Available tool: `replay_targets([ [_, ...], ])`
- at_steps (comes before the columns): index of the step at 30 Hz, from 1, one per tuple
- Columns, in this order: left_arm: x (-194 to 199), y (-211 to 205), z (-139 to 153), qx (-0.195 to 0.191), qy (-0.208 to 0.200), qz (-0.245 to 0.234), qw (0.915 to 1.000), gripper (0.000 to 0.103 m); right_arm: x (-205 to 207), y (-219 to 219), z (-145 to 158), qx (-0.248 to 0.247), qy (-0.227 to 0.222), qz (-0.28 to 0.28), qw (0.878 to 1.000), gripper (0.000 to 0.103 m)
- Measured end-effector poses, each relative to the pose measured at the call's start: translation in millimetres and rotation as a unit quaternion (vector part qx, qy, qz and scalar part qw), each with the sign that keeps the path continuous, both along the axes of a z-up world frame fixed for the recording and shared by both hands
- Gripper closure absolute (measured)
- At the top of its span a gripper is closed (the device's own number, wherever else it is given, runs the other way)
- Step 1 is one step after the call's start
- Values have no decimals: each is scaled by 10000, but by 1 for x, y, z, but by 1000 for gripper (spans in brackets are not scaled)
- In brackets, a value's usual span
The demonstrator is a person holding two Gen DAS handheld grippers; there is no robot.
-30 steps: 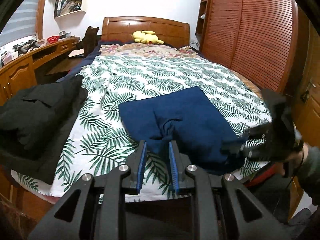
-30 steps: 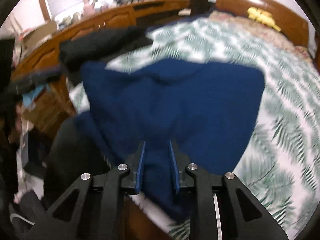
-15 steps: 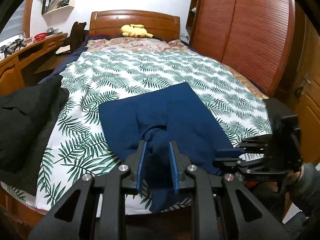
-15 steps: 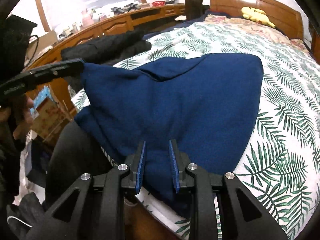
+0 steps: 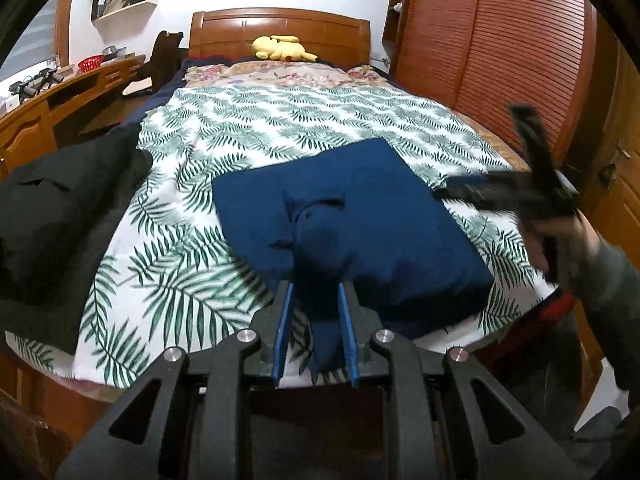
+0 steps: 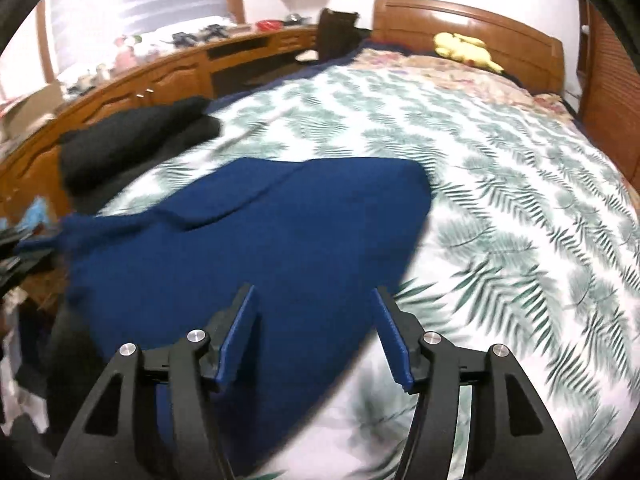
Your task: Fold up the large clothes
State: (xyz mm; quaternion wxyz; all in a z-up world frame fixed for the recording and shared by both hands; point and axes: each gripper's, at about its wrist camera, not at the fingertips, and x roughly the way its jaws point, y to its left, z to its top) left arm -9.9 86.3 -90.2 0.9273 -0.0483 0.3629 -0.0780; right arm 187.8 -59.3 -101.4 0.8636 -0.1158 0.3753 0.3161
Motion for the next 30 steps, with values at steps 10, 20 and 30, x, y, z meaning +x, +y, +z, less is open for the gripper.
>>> replay_targets([
  [10,0,-4,-23,-158,247,-80,9995,82,105,4,-27,50,715,-459,9964,37],
  [20,3,-3,-41,-292,423,-66,9987,82,135,17,-48,150,1221,-661,9902,26],
  [30,8,-3,-47,-348,532,-47,9980,81,142,12,-61,470,1639,-625,9834,32],
])
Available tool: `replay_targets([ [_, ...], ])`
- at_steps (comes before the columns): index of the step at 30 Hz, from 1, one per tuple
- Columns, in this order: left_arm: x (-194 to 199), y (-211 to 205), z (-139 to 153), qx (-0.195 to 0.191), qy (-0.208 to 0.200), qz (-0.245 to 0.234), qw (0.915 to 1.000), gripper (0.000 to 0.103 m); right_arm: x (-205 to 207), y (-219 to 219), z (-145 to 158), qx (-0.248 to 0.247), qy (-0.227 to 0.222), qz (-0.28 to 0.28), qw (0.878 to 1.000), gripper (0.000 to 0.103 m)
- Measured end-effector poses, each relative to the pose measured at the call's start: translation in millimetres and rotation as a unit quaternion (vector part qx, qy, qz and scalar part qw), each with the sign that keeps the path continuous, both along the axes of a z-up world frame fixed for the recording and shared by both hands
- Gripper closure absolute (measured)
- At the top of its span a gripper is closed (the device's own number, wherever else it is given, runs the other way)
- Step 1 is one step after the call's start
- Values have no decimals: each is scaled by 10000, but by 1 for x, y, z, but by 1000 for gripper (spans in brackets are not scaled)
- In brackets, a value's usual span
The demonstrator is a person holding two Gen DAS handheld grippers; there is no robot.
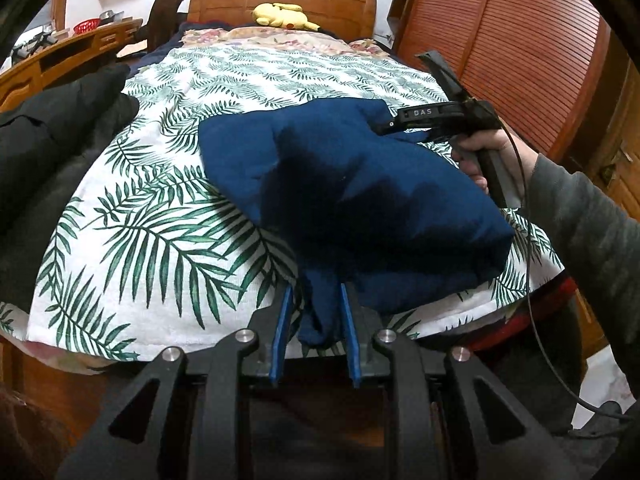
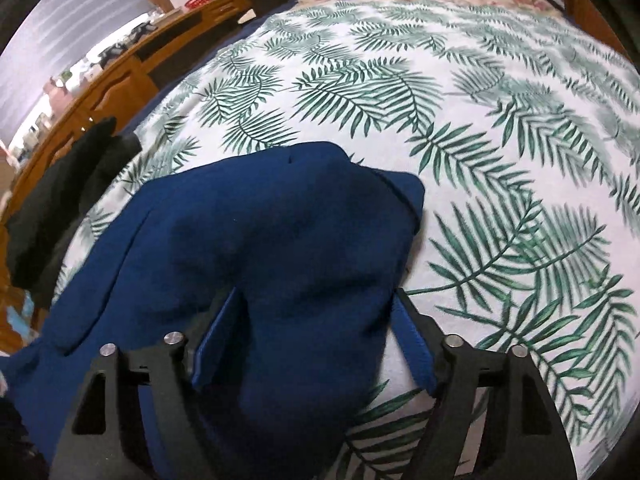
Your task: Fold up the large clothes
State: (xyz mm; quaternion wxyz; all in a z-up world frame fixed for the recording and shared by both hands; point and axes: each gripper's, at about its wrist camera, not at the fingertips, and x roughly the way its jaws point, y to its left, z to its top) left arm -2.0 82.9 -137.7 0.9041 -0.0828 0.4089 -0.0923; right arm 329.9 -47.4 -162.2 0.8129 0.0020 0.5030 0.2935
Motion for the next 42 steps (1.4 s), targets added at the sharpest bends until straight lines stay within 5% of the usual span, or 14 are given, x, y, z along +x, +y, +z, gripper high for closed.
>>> replay_targets([
  [3,3,2,-6,-116,90,3,9999,81,-2,0,2,192,15,69,9998,50],
  [6,4,6,-12,-379,124,-42,9992,82,-8,3,10,257,-169,195,9993,81],
  [9,3,8,-12,-571,21,-178,9982,98,-22,9,30,164,-709,299,9969,89],
  [17,-5,25,23,-592,-684,44,9959,101,-47,22,96,219,-1669,210,9855,93],
  [24,-3,78,96,-233,-1524,295,9876,101,-49,59,164,204,-2273,337,9730,94],
  [29,-1,151,159,256,-2024,797,9757,101,-48,117,220,283,-2692,530,9612,94],
  [34,-16,225,208,1010,-2315,1569,9548,101,-58,212,268,465,-3035,862,9478,94],
  [39,-43,303,213,1455,-2190,2354,9357,101,-74,316,271,681,-2994,1214,9439,94],
  [42,-35,351,173,1670,-1300,2611,9418,101,-86,376,241,616,-2743,1302,9508,93],
])
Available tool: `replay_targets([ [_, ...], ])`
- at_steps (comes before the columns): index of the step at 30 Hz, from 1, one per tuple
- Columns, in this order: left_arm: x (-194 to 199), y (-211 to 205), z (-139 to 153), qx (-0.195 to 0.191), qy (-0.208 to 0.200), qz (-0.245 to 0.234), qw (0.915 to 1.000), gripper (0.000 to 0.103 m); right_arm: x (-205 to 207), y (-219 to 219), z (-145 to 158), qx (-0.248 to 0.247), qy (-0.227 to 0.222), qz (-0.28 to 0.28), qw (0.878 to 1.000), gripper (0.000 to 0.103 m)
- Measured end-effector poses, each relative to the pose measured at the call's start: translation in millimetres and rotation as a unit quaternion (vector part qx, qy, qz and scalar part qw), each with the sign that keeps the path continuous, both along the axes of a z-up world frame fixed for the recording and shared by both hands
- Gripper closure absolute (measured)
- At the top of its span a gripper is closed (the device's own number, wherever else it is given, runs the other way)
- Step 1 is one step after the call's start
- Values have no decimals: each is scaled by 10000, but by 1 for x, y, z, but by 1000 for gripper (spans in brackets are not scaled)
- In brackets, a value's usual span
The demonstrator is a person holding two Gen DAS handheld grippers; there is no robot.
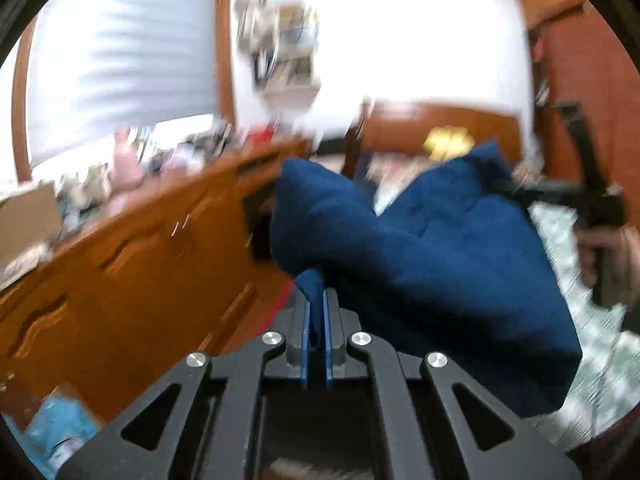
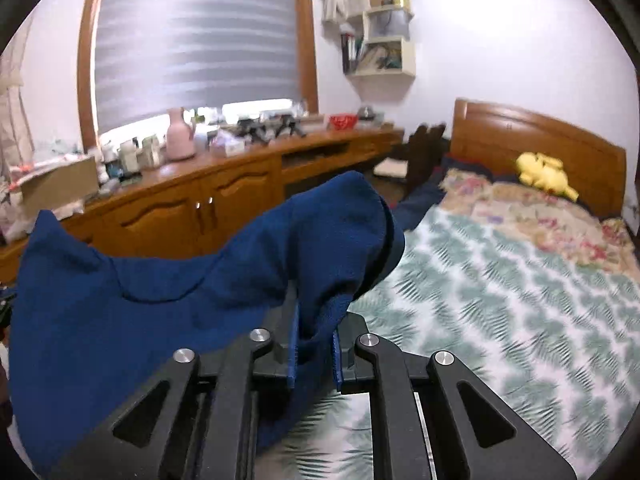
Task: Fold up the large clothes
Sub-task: 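Lift the folded navy jacket with both grippers and carry it off the bed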
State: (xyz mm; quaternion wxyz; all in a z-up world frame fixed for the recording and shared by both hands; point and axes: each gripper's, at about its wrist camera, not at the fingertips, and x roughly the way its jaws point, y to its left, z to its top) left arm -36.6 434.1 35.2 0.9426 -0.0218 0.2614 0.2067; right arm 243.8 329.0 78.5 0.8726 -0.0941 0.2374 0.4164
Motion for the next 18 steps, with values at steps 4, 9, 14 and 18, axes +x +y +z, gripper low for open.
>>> replay_targets([
  [4,-7,39,-71,-458,664,246,9964,100,-10,54,-73,-797,745,87,9940,80],
  [9,-33,39,-84,-564,356,151,9977,96,-40,65,-104,-1041,363,220,9937,50],
  [14,-58,29,-67,-549,57,115,9984,92,-62,58,-84,-738,44,371,9966,46],
  [18,-65,17,-51,-508,-40,63,9987,88,-89,61,-80,-538,274,911,9940,45],
])
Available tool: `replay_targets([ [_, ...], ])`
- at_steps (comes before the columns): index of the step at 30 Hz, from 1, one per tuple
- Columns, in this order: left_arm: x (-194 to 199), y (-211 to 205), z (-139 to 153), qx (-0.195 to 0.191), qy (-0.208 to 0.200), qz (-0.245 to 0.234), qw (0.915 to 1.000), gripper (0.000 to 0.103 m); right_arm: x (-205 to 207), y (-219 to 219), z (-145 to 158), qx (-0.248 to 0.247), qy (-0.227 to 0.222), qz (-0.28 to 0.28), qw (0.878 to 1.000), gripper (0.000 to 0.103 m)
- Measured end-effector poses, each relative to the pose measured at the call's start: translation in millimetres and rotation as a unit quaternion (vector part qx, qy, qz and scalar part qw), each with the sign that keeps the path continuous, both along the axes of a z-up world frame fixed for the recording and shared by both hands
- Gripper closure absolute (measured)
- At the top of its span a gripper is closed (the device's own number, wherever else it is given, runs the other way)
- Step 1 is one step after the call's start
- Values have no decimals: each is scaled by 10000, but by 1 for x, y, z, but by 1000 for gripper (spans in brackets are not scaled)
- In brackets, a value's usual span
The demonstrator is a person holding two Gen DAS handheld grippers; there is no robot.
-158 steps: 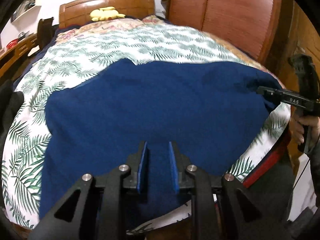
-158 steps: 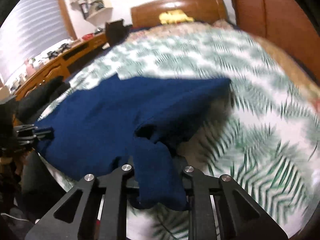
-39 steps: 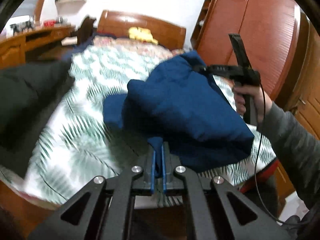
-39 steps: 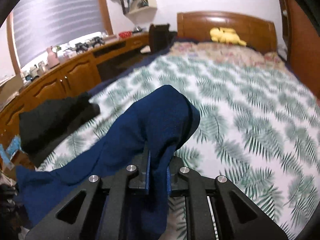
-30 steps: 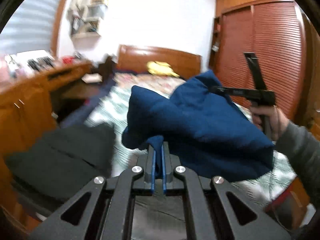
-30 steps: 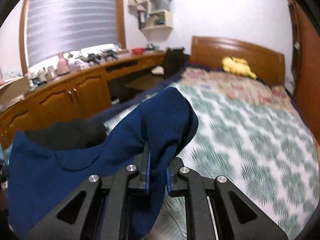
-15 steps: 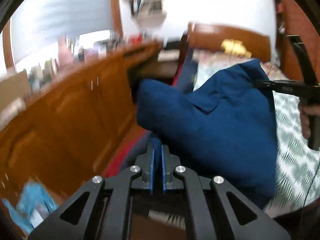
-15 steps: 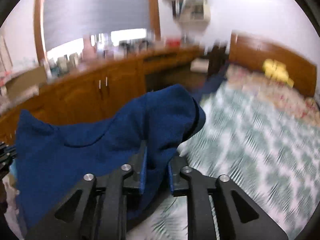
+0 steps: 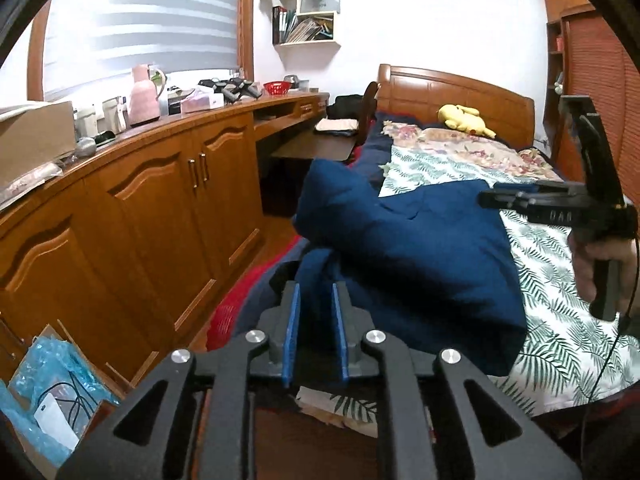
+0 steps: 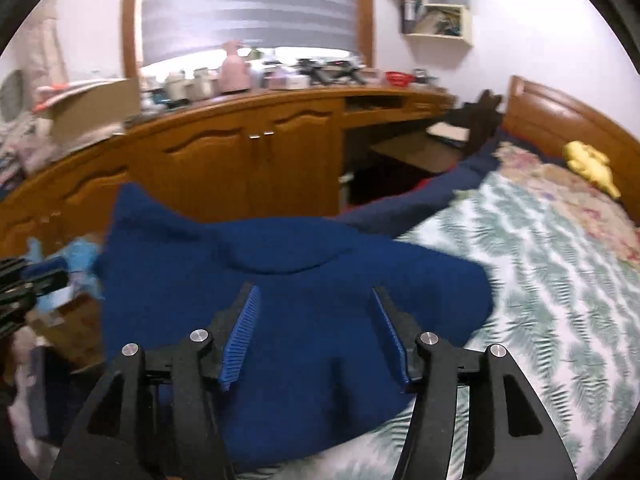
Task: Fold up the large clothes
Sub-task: 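Lift the folded navy jacket with both grippers and carry it off the bed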
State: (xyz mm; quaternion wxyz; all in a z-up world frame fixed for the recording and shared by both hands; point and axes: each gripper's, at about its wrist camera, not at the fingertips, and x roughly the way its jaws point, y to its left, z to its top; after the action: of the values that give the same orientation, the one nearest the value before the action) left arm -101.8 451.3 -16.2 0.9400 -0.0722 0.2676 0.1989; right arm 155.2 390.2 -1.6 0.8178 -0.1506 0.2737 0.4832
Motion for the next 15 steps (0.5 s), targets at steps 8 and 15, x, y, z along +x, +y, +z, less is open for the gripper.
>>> replay_targets([
  [8,-3,-18,7,92,-77,-37,9999,82,-30,14,-50,-402,531,569,9962,43],
  [15,6,-51,12,217,-62,-167,9996,81,-29,-35,-38,-127,458,250,9986,33],
])
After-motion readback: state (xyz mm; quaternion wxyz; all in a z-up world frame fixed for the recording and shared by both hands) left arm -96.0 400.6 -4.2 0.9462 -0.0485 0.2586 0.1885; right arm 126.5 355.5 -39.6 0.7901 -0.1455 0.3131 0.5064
